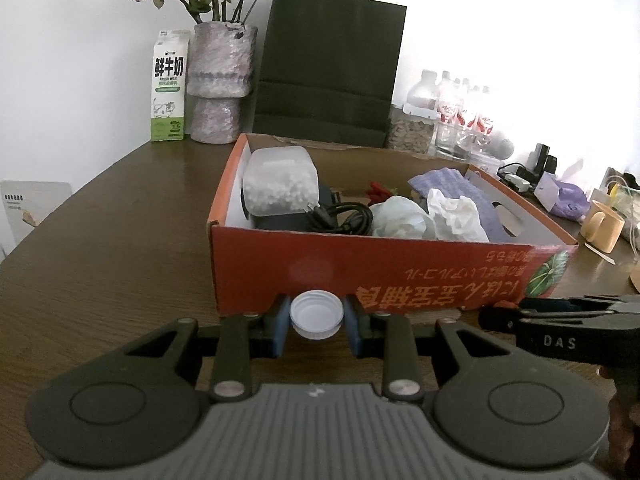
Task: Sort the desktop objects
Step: 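Lift and carry the white bottle cap over the orange box with the left tool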
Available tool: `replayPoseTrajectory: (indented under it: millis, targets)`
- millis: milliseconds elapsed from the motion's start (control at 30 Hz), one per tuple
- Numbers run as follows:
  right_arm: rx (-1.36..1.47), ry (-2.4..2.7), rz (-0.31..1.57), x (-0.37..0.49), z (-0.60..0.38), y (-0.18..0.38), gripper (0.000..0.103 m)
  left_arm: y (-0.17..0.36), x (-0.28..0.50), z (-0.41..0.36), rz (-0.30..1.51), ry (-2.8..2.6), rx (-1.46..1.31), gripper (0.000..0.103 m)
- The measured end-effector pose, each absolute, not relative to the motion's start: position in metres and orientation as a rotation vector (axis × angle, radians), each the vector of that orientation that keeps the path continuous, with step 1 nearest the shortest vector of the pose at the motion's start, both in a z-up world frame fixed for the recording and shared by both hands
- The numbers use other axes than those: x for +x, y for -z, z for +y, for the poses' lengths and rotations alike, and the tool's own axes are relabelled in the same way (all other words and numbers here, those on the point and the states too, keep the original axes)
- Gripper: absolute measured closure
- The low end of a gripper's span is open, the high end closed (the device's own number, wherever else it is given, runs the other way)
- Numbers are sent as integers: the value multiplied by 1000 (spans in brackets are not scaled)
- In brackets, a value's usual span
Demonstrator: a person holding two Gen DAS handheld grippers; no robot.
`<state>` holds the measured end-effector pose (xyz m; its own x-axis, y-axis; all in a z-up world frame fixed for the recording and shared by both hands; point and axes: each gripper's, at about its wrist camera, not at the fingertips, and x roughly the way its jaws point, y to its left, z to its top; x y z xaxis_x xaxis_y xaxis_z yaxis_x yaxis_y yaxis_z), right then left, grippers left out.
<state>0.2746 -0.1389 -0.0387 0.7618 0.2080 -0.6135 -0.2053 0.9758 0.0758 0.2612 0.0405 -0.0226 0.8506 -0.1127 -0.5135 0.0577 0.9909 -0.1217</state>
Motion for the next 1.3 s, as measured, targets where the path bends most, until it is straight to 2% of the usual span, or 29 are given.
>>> replayPoseTrajectory:
  millis: [67,200,333,400,600,667,1000,1300]
  targets:
    - [6,-230,668,275,-138,39,59,23,261,41,547,93,-103,74]
    - [-5,-237,665,274,-135,38,77,23,261,41,549,93,-103,74]
    - [-17,-249,658,270,-134,38,81,25,261,41,553,88,-103,74]
    - [-15,-258,647,267,-135,36,87,25,261,41,554,87,-104,74]
    - [-26,-282,630,258,-134,32,88,26,260,40,551,81,-95,74]
    - [-27,-295,622,254,-134,30,93,25,259,40,549,76,-91,74]
    - [-25,-338,566,233,-139,16,93,15,245,38,521,67,-87,74]
    - [-11,-376,457,213,-148,-15,94,-19,232,30,437,84,-79,74]
